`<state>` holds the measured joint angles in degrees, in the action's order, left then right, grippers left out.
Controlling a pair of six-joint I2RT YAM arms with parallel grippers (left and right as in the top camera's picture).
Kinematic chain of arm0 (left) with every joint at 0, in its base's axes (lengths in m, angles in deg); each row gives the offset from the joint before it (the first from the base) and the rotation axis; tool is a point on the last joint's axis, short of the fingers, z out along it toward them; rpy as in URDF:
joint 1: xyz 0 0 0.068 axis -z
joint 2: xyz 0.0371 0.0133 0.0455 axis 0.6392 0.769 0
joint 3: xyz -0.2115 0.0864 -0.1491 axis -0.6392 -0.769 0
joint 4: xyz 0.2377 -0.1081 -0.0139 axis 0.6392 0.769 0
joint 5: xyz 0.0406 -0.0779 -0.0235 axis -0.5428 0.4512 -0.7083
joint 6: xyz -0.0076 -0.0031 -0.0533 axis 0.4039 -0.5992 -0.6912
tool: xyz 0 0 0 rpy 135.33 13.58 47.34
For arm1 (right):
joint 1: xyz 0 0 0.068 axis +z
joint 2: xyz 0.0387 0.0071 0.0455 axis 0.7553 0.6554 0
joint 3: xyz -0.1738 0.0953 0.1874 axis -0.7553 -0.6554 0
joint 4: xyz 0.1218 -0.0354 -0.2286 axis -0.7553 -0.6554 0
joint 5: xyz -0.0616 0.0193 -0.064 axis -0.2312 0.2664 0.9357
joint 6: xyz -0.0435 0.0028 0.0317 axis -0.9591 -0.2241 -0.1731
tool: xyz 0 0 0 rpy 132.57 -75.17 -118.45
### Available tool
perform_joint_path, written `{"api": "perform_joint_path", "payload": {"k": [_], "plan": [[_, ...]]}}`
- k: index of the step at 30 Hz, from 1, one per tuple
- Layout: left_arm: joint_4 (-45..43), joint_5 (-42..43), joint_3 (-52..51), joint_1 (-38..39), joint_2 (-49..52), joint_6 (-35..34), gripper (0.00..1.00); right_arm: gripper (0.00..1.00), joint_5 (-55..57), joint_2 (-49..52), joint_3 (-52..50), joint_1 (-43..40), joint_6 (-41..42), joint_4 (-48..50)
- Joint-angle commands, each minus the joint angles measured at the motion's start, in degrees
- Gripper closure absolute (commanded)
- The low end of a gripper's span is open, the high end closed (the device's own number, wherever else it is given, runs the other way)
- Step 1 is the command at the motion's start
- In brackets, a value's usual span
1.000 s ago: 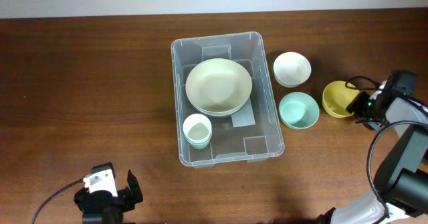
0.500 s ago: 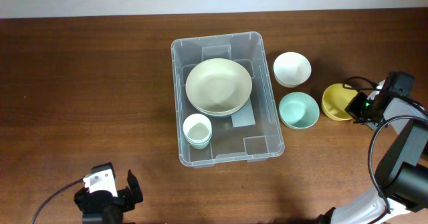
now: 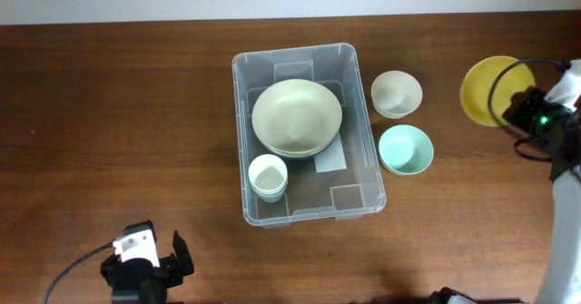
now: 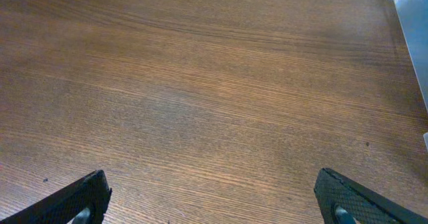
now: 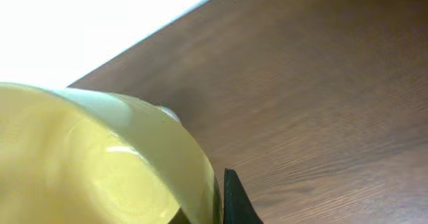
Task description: Pack container
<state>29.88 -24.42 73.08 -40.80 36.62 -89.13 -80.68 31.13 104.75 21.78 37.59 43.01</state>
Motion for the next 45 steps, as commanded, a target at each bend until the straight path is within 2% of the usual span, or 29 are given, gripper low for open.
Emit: {"api": "perform_joint_path", "payload": {"k": [1, 5, 9, 13, 23, 24, 25, 26, 27, 28, 30, 38, 39, 40, 45], "plan": [[0.1, -0.6, 0.9, -0.1, -0.4, -0.1, 0.0, 0.96, -3.3, -2.9, -0.1, 7.6, -5.5, -4.5], [0.1, -0.6, 0.9, -0.1, -0.4, -0.1, 0.0, 0.96, -0.8, -2.8, -0.1, 18.8, -10.8, -11.0], [0.1, -0.6, 0.9, -0.1, -0.4, -0.1, 0.0, 0.96, 9.2, -0.5, -0.2, 31.5, -11.0, -13.3], [0.1, -0.6, 0.9, -0.1, -0.4, -0.1, 0.0, 0.96, 16.6, 2.6, -0.2, 40.3, -11.0, -14.1], [0.1, -0.6, 0.9, -0.1, -0.4, -0.1, 0.0, 0.96, 16.9, 14.1, -0.2, 49.5, -11.0, -15.9], [0.1, -0.6, 0.9, -0.1, -0.4, -0.1, 0.0, 0.96, 16.9, 14.9, -0.2, 49.9, -11.0, -15.8], [0.1, -0.6, 0.9, -0.1, -0.4, -0.1, 0.0, 0.9, 16.9, 15.3, -0.2, 50.1, -11.0, -15.6], [0.1, -0.6, 0.9, -0.1, -0.4, -0.1, 0.0, 0.77, 16.9, 15.8, -0.2, 50.4, -11.0, -15.3], [0.1, -0.6, 0.9, -0.1, -0.4, -0.1, 0.0, 0.74, 16.9, 15.8, -0.2, 50.5, -11.0, -15.1], [0.1, -0.6, 0.9, -0.1, -0.4, -0.1, 0.0, 0.66, 16.8, 15.5, 0.0, 50.6, -11.0, -14.7], [0.1, -0.6, 0.9, -0.1, -0.4, -0.1, 0.0, 0.6, 16.7, 14.2, 1.5, 50.6, -11.0, -15.0], [0.1, -0.6, 0.9, -0.1, -0.4, -0.1, 0.0, 0.57, 21.0, 8.7, 10.0, 45.8, -7.2, -21.8], [0.1, -0.6, 0.9, -0.1, -0.4, -0.1, 0.0, 0.56, 21.0, 7.9, 10.2, 44.1, -6.5, -22.1], [0.1, -0.6, 0.9, -0.1, -0.4, -0.1, 0.0, 0.49, 21.0, 7.0, 10.2, 40.8, -5.6, -22.2], [0.1, -0.6, 0.9, -0.1, -0.4, -0.1, 0.0, 0.38, 20.1, 7.2, 9.2, 30.0, -4.7, -22.2]]}}
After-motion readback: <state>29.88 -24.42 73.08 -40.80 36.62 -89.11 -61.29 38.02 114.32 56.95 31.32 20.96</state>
